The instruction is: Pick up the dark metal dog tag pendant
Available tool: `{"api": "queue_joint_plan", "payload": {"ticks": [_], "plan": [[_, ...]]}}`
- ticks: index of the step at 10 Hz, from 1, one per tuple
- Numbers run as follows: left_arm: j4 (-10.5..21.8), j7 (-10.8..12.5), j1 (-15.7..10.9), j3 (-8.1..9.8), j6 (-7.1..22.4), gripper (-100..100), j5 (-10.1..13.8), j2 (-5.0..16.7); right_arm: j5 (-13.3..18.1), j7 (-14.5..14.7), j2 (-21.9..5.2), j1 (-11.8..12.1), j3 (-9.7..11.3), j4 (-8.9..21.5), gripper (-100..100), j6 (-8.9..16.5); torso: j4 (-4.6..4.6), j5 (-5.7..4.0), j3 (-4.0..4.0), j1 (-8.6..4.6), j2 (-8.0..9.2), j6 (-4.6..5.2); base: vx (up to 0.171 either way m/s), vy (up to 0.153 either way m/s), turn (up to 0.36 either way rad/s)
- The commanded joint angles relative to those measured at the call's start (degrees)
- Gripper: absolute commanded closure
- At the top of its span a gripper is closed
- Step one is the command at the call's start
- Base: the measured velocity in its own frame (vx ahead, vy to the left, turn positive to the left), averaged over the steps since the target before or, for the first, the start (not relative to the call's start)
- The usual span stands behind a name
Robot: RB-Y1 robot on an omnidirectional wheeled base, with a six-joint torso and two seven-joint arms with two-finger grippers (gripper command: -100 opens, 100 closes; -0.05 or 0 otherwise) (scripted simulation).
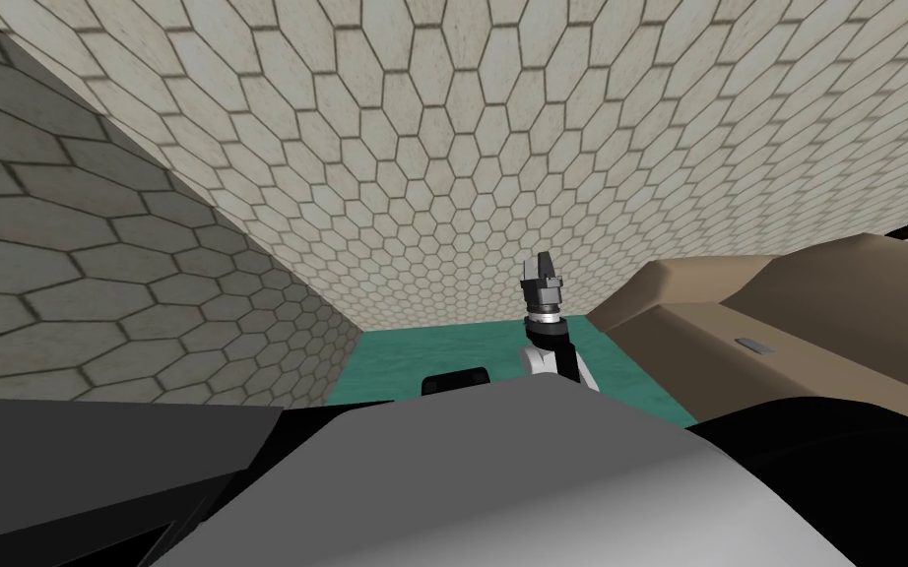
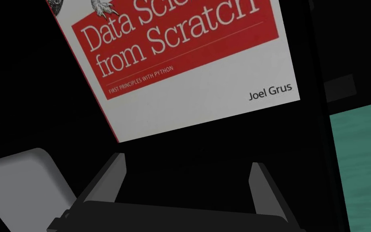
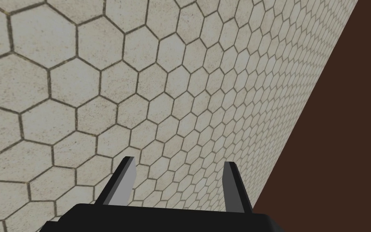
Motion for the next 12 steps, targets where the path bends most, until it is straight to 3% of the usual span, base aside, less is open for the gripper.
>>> {"api": "queue_joint_plan", "payload": {"ticks": [1, 4, 5, 6, 7, 10, 11, 12], "plan": [[0.76, -0.35, 0.48, -0.50, -0.04, -100, 1.79, 0.41, 0.00, 0.00, 0.00, 0.00, 0.00, 0.00, 0, 0.00, 0.00, 0.00, 0.00, 0.00, 0.00, 0.00, 0.003, 0.035, -0.032], [2.41, -0.06, 1.04, -0.81, 1.32, -100, 4.27, -0.18, 0.00, 0.00, 0.00, 0.00, 0.00, 0.00, 0, 0.00, 0.02, -0.02, 0.04, -0.09, 0.06, 0.00, 0.006, 0.031, -0.071], [1.84, 0.08, 0.96, -0.62, 1.18, -100, 3.38, -0.19, 0.00, 0.00, 0.00, 0.00, 0.00, 0.00, 0, 0.00, 0.02, -0.01, 0.04, -0.07, 0.06, 0.00, 0.004, 0.020, -0.018], [1.92, 0.06, 0.99, -0.66, 1.21, 0, 3.49, -0.23, 0.00, 0.00, 0.00, 0.00, 0.00, 0.00, 0, 0.00, 0.02, -0.02, 0.04, -0.13, 0.06, -0.01, 0.000, 0.000, 0.000], [3.56, 0.01, -0.50, -0.84, 0.68, -100, 2.58, -0.95, 0.00, 0.00, 0.01, 0.00, 0.00, 0.00, 0, 0.00, 0.02, -0.04, 0.04, -0.18, 0.07, -0.01, -0.006, 0.025, 0.026], [6.85, -0.09, -3.47, -1.21, -0.39, -100, 0.78, -2.40, 0.00, 0.00, 0.00, 0.00, 0.00, 0.00, 0, 0.00, 0.03, 0.00, 0.08, -0.05, 0.13, -0.01, -0.014, 0.029, 0.001], [6.59, -0.43, -2.95, -1.36, -0.39, -100, 1.86, -1.82, 0.00, 0.00, 0.01, 0.00, 0.00, 0.00, 0, 0.00, 0.03, -0.02, 0.07, -0.16, 0.12, -0.01, 0.000, 0.000, 0.000], [6.77, -0.52, -3.06, -1.41, -0.55, 100, 1.85, -1.86, 0.00, 0.00, 0.01, 0.00, 0.00, 0.00, 0, 0.00, 0.02, -0.04, 0.06, -0.20, 0.09, -0.01, 0.000, 0.000, 0.000]]}}
